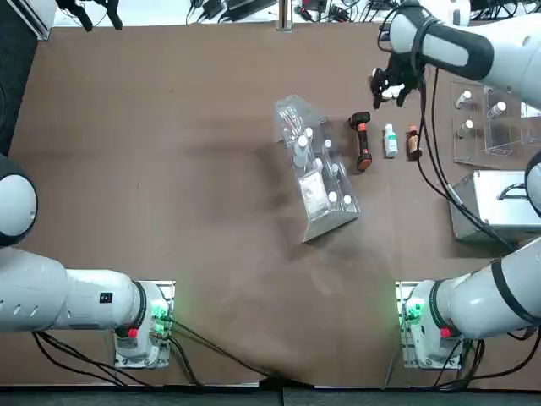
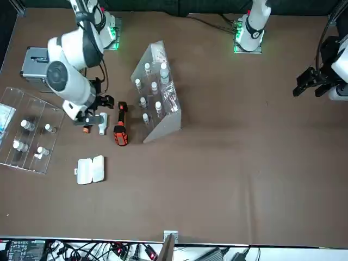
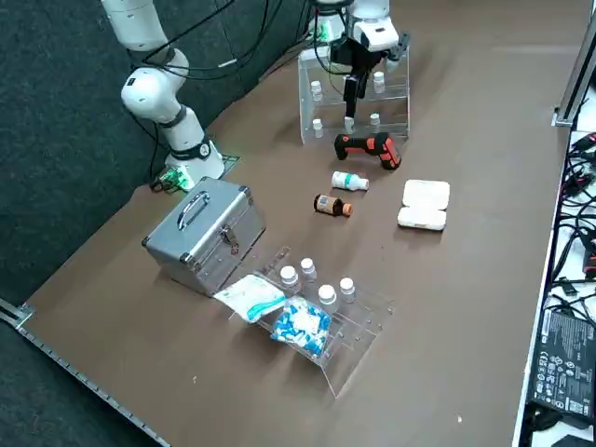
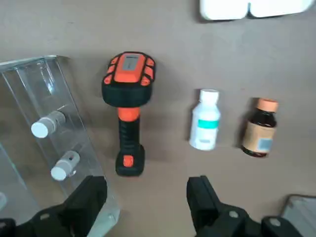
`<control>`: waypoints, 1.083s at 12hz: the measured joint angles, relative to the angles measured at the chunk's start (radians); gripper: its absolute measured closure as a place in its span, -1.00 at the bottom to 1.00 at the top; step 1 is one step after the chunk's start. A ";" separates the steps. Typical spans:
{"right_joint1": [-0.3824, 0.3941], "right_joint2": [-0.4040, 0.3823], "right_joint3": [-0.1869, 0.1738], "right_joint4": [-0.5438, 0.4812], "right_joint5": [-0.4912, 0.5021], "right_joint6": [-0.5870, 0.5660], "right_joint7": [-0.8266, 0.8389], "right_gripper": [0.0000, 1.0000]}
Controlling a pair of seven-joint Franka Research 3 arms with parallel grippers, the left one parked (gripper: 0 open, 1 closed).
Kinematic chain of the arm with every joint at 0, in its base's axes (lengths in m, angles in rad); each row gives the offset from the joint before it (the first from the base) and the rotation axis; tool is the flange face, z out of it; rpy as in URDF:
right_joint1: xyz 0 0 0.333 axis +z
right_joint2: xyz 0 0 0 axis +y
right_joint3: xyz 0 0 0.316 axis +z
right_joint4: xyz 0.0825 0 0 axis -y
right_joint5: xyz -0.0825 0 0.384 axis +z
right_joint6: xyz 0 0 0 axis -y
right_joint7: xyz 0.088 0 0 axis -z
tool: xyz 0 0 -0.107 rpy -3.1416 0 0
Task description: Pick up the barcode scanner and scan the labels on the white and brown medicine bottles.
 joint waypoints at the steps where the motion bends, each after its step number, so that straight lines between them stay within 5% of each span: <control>1: 0.014 0.015 0.000 -0.016 0.000 0.042 0.006 -1.00; 8: 0.045 0.069 -0.002 -0.170 0.000 0.312 0.043 -1.00; 13: 0.046 0.095 -0.002 -0.197 0.001 0.377 0.087 -1.00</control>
